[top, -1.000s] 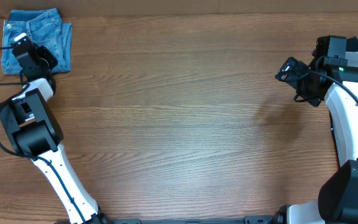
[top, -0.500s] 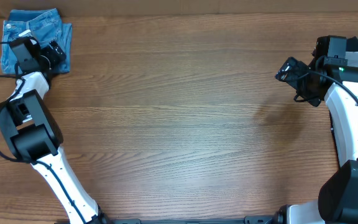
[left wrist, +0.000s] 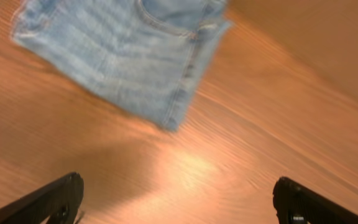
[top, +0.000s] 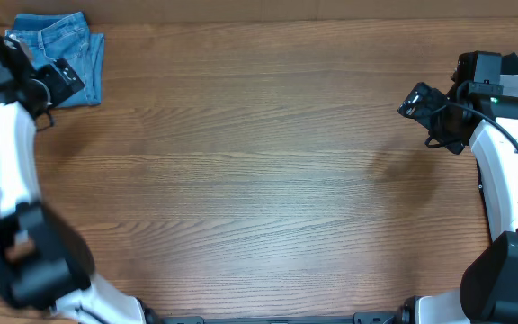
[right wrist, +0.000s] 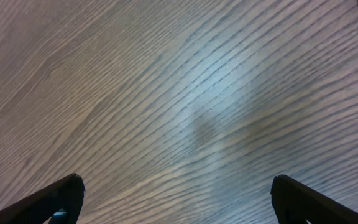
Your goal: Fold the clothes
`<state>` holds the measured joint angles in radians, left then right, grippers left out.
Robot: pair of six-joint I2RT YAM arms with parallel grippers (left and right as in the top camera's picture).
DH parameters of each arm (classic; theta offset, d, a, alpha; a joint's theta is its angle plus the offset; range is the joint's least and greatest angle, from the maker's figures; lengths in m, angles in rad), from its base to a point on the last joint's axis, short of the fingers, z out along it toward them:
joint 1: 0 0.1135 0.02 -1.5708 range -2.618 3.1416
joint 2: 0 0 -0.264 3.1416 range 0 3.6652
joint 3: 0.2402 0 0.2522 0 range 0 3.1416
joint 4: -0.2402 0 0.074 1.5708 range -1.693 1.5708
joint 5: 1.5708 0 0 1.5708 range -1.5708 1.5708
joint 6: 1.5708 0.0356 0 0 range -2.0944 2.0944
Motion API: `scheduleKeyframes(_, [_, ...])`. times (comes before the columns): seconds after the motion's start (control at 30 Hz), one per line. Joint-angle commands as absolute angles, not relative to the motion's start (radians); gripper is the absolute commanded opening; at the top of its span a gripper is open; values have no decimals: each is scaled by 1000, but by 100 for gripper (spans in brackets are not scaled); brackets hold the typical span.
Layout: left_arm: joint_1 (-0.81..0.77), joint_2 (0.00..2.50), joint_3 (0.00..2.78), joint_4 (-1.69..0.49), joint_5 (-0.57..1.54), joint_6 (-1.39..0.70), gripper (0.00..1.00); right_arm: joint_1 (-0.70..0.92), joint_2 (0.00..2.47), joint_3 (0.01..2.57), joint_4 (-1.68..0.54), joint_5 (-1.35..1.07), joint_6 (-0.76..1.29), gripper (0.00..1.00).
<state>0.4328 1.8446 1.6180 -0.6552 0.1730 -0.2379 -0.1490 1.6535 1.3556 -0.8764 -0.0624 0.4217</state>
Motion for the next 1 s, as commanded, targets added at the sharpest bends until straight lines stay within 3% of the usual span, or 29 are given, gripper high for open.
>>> scheduleKeyframes(0.0, [438,1652,1626,-807,265,-295,100,-146,1652,1362,-873,-53,419,100])
scheduleKeyframes(0.43, [438,1261,1626,-1306,309,-434,100,-146,1652,1362,-873,-53,419,100])
scheduleKeyframes(0.77, [438,1241,1626,-1343,305,-433,100,-146,1652,1362,-873,-53,419,100])
scheduleKeyframes(0.97, [438,1248,1626,-1335,169,-411,100,-146,1652,1362,-873,-53,419,100])
